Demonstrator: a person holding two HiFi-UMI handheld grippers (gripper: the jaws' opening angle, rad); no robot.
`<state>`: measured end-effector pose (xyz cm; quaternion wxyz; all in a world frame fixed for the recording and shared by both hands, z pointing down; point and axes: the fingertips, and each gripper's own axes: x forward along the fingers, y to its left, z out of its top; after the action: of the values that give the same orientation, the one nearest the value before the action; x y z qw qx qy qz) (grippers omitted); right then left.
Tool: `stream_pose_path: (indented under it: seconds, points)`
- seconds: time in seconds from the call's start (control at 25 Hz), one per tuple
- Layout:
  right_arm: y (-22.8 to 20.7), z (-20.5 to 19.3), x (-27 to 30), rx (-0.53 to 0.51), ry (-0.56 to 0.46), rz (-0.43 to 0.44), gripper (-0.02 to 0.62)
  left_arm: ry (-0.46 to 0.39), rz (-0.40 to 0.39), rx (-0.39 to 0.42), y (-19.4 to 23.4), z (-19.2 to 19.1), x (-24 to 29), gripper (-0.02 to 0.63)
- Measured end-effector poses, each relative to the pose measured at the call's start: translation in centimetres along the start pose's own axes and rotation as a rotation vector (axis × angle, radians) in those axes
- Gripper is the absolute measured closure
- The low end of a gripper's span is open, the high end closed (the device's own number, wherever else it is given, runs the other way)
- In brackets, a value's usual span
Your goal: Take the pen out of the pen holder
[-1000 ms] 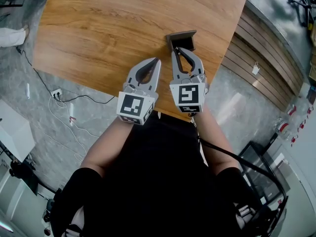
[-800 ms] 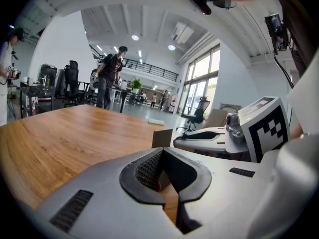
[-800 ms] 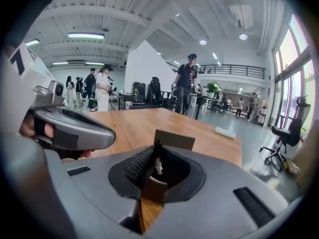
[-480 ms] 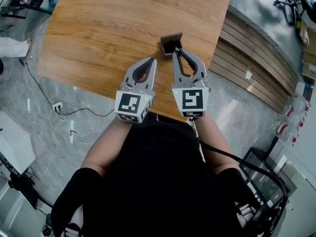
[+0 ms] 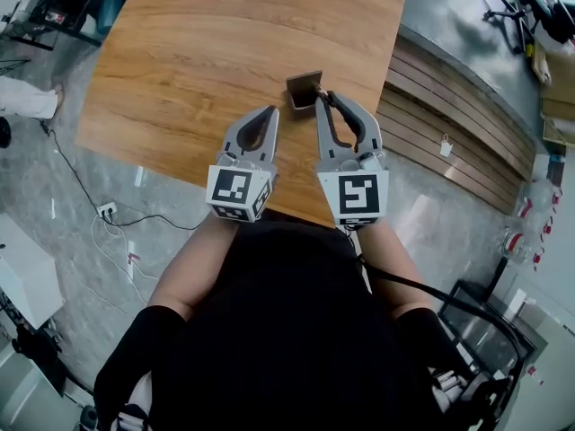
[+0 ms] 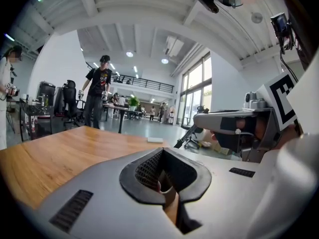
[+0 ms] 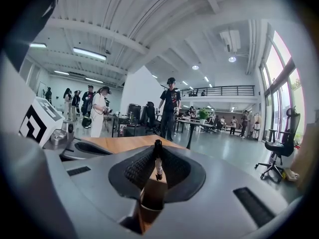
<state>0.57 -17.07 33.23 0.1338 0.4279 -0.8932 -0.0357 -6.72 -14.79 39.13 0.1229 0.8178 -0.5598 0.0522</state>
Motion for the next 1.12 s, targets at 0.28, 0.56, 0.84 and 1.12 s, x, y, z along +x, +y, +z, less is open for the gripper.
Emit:
stream_pose_path:
  seconds: [0.28,0.56,0.84,1.12]
  points:
    - [0.4,-3.0,1.6,-0.001,0.061,0.027,0.552,0.03,0.009,-0.012,0.5,-1.2,0.4,0.606]
    - [0.8,-10.5,5.7,-0.019,0.199,0.057,0.552,0.082,0.026,-0.051,2.3,-4.3,2.1,0.606]
    - [2.9,-16.0,8.0,-0.087,0.278,0.085,0.552,0.123,0.029,-0.048,3.1,-7.2,3.1,0.606]
    - [4.1,-17.5,8.5,-0.077,0.296,0.103,0.552,0.142,0.052,-0.064,3.7,-8.7,2.8,0.606]
